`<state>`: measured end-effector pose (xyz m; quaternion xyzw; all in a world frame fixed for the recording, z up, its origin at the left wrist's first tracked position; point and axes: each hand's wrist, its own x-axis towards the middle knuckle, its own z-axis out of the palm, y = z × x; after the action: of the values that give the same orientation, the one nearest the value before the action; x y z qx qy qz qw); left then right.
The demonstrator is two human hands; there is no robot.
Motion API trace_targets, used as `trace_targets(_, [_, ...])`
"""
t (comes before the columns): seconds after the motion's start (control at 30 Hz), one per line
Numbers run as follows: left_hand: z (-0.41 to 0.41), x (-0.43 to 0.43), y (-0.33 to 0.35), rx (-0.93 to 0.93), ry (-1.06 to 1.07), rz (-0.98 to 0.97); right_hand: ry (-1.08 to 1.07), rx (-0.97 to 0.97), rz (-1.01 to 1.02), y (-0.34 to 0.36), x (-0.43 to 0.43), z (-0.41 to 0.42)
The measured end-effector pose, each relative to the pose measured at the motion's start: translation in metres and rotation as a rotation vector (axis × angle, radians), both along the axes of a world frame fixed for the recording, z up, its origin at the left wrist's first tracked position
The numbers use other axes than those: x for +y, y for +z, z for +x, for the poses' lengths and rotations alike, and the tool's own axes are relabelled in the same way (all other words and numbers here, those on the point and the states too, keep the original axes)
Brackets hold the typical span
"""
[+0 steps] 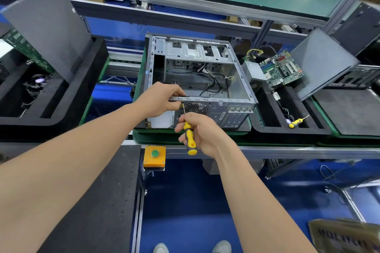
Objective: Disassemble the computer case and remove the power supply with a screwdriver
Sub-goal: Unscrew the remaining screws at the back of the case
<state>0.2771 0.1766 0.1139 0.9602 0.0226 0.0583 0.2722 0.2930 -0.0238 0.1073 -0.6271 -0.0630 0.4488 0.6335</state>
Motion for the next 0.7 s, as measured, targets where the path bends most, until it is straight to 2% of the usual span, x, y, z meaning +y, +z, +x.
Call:
trace_targets(0.1, [0.000, 0.000, 0.000, 0.000, 0.002, 0.003, 0.013, 0.114, 0.177, -0.004, 0.001, -0.007])
trace_targets(0.2, [0.000, 0.001, -0.001, 0.001, 0.004, -0.004, -0.094, 0.307, 0.326, -0.012, 0.003, -0.014])
trace_targets(0.33, [0.000, 0.000, -0.001, -0.002, 0.004, -0.017, -0.115, 0.739, 0.643, -0.026, 0.006, -0.026])
trace_targets(0.4, [0.001, 0.000, -0.001, -0.006, 0.006, -0.020, -0.116, 0.886, 0.751, -0.028, 0.009, -0.028])
trace_targets(0.47, [0.001, 0.000, -0.002, -0.011, 0.006, -0.025, -0.158, 0.882, 0.739, -0.026, 0.012, -0.027])
trace_targets(0.53, [0.001, 0.000, -0.001, -0.016, 0.004, -0.023, -0.221, 0.663, 0.545, -0.021, 0.012, -0.024])
trace_targets(0.57, [0.001, 0.000, -0.001, -0.018, 0.001, -0.022, -0.238, 0.471, 0.390, -0.018, 0.012, -0.022])
trace_targets(0.6, [0.001, 0.000, -0.002, -0.019, -0.002, -0.024, -0.225, 0.224, 0.198, -0.016, 0.013, -0.021])
trace_targets(0.7, [0.001, 0.001, -0.002, -0.028, -0.010, -0.032, -0.034, -0.718, -0.545, -0.011, 0.017, -0.022])
